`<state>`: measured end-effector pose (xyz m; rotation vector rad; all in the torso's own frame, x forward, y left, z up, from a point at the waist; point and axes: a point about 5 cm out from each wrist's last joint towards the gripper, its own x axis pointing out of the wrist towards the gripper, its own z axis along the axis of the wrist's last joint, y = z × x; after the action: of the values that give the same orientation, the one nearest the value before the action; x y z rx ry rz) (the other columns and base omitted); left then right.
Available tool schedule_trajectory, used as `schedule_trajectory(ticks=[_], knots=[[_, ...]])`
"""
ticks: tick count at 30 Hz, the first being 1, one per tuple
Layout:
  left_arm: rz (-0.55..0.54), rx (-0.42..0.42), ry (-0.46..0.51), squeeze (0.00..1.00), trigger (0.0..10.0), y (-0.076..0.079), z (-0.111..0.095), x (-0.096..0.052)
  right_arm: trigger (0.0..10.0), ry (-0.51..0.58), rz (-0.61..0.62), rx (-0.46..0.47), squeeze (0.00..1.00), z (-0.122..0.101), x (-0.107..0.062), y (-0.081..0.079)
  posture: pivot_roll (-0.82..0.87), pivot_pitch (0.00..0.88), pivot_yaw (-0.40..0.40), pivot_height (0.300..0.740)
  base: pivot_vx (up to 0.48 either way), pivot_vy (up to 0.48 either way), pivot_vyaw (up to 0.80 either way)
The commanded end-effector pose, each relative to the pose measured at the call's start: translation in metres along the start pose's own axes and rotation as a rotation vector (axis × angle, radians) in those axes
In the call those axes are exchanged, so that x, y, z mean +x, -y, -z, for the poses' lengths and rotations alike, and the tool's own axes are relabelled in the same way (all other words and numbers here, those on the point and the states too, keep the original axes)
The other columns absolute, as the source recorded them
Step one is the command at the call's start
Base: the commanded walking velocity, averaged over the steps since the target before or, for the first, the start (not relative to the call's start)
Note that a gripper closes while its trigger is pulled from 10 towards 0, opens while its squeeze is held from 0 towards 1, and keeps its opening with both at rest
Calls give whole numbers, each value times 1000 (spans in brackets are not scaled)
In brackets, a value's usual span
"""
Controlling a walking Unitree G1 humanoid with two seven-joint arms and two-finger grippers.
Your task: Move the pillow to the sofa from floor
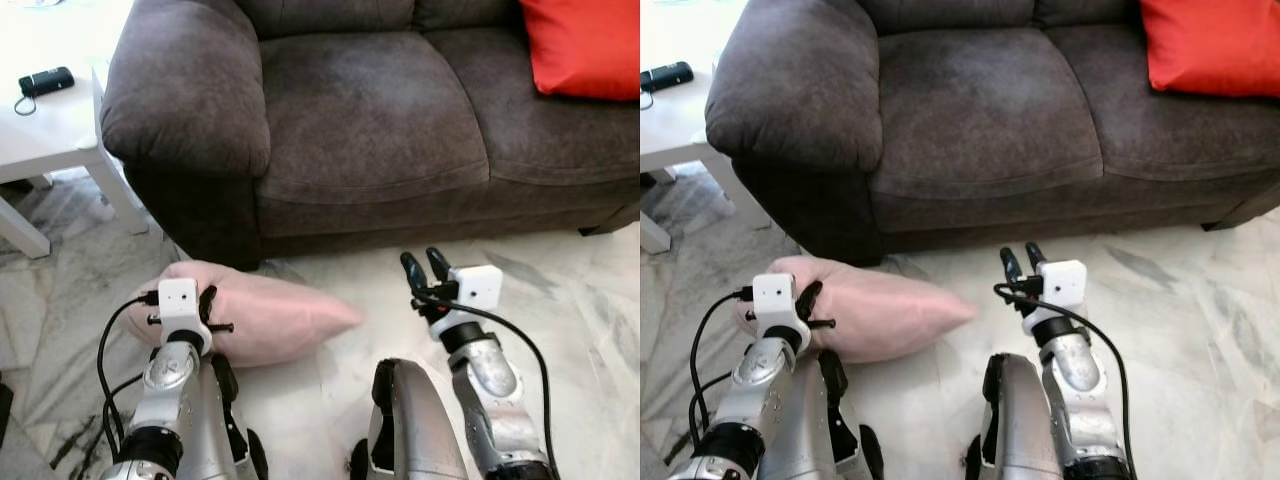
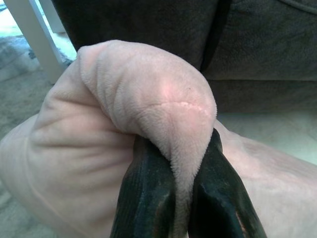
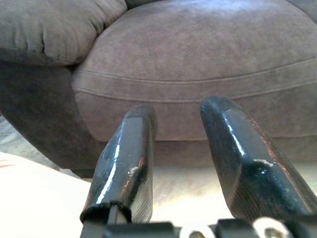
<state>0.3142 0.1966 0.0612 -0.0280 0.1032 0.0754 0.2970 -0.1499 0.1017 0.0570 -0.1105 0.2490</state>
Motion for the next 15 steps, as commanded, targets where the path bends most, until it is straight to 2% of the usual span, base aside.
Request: schedule_trajectory(ticks=[1, 15], knots=[[14, 6, 80, 0, 10000, 0, -14, 1, 10000, 2, 17, 7, 0, 1, 1, 3, 35, 139, -16, 500, 0, 0, 0], [31, 13, 109, 0, 10000, 1, -22, 5, 10000, 36, 54, 32, 0, -1, 6, 5, 33, 98, 8, 500, 0, 0, 0]])
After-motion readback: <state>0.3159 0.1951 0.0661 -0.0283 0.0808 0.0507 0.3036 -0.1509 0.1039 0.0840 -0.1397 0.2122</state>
